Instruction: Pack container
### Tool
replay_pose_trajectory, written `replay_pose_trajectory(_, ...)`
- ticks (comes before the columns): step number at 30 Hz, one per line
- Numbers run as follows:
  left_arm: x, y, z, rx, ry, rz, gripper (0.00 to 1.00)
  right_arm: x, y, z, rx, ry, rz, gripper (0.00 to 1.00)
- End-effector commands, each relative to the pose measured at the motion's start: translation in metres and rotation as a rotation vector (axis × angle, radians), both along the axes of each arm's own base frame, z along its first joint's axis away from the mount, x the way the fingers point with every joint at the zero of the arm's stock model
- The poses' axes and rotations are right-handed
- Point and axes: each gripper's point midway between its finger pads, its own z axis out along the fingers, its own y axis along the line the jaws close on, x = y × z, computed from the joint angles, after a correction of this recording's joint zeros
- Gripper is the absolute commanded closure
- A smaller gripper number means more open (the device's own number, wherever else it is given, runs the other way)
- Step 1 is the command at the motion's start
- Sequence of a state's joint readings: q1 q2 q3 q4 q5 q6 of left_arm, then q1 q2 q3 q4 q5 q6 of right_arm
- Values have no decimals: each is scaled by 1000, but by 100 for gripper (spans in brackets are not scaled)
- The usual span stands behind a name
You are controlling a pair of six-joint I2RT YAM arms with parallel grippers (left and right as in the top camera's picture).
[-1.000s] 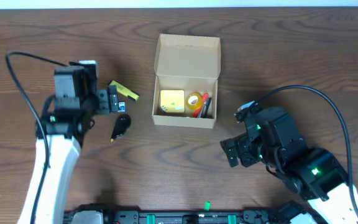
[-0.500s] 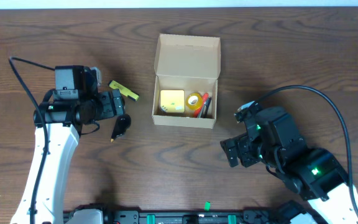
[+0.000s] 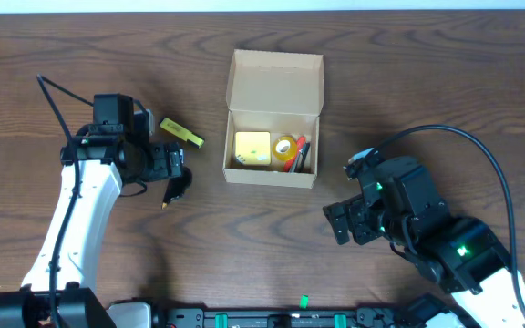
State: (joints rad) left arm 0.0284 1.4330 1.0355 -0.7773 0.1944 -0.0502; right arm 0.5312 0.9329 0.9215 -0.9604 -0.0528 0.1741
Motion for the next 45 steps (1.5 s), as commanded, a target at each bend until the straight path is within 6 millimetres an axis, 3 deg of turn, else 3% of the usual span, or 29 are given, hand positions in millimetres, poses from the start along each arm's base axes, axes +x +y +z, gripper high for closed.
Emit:
replay_pose_trajectory(1, 10, 5, 7, 36, -39, -30, 5, 1, -2, 3, 0, -13, 1, 1)
replay_pose_trajectory(5, 12, 5, 8, 39, -49, -45, 5, 1, -2, 3, 0, -13, 1, 1)
replay_pose_trajectory(12, 2, -10, -3, 28, -9, -243, 5, 1, -2, 3, 0, -13, 1, 1)
replay_pose_trajectory(21, -19, -34, -43, 32, 163, -396, 1, 1, -2, 3, 0, -13, 1, 1)
replay_pose_trajectory(32, -22, -16, -81, 131, 289, -400, 0, 1, -2, 3, 0, -13, 1, 1)
replay_pose_trajectory(33, -21, -16, -84, 131, 292, -400, 5, 1, -2, 3, 0, -13, 1, 1)
replay_pose_trajectory(40, -16, -14, -102, 142, 311, -395, 6, 1, -2, 3, 0, -13, 1, 1)
replay_pose_trajectory(45, -14, -13, -108, 142, 317, -358, 24, 1, -2, 3, 0, -13, 1, 1)
